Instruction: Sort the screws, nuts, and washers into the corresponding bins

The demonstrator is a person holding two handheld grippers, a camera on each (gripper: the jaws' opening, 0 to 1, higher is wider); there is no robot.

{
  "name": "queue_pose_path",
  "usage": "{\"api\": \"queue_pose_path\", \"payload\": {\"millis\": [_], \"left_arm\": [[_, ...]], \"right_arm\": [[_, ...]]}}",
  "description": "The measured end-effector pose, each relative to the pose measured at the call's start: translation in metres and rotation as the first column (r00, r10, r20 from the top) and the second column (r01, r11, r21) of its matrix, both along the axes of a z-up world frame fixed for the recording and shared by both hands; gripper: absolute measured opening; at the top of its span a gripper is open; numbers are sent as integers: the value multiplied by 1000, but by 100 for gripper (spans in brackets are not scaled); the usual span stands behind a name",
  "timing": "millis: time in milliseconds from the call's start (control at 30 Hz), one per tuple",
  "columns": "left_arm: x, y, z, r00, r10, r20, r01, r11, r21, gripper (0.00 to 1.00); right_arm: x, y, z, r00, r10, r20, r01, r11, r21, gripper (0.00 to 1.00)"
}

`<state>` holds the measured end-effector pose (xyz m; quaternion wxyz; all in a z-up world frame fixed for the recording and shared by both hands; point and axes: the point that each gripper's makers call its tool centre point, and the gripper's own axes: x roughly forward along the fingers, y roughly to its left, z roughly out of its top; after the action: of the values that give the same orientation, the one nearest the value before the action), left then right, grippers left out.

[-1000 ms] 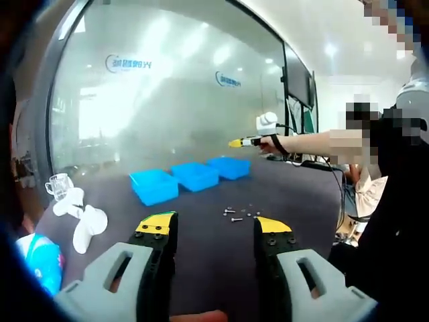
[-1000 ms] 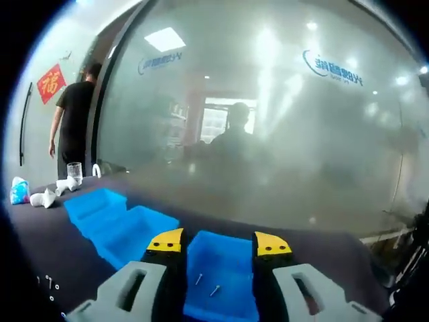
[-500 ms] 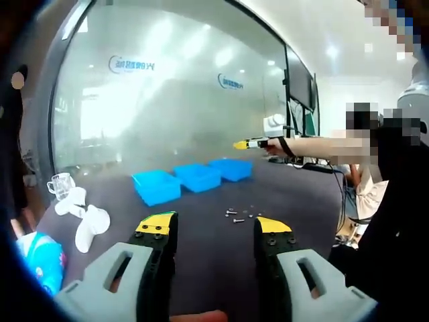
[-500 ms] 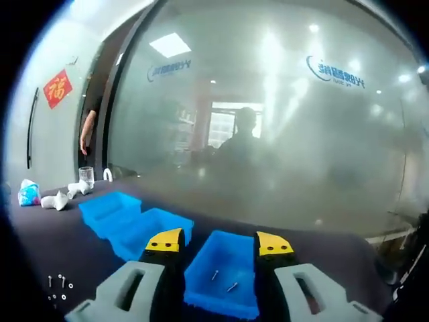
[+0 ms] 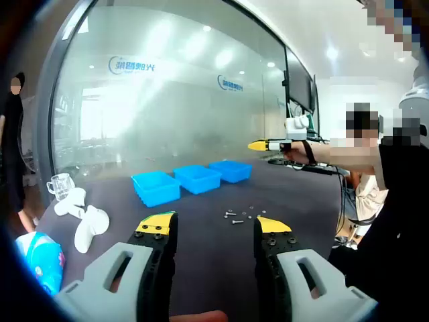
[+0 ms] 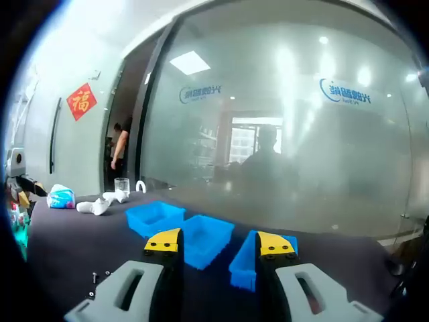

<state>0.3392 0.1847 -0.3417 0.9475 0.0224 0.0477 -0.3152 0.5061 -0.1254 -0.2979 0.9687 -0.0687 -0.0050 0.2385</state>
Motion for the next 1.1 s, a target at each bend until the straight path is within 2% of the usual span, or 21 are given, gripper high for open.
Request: {"api": "queue_pose_path", "payload": {"millis": [300,467,767,1100], "left_arm": [[0,-5,2,1000,-13,8,13,1000,-2,45],[-1,-6,2,1000,-21,8,21,1000,2,45],[-2,-7,1,1000,-27,3,27,1000,1,45],[-3,-14,3,999,-46,6,46,999,18,45]], "right_arm": [[-71,23,5,995,90,36,-92,995,43,37],[-103,26,-4,984,173,41,-175,983,50,37],[-137,5,-19,977,211,37,-213,975,67,37],[-145,-5,-26,972,234,23,-235,970,66,37]]}}
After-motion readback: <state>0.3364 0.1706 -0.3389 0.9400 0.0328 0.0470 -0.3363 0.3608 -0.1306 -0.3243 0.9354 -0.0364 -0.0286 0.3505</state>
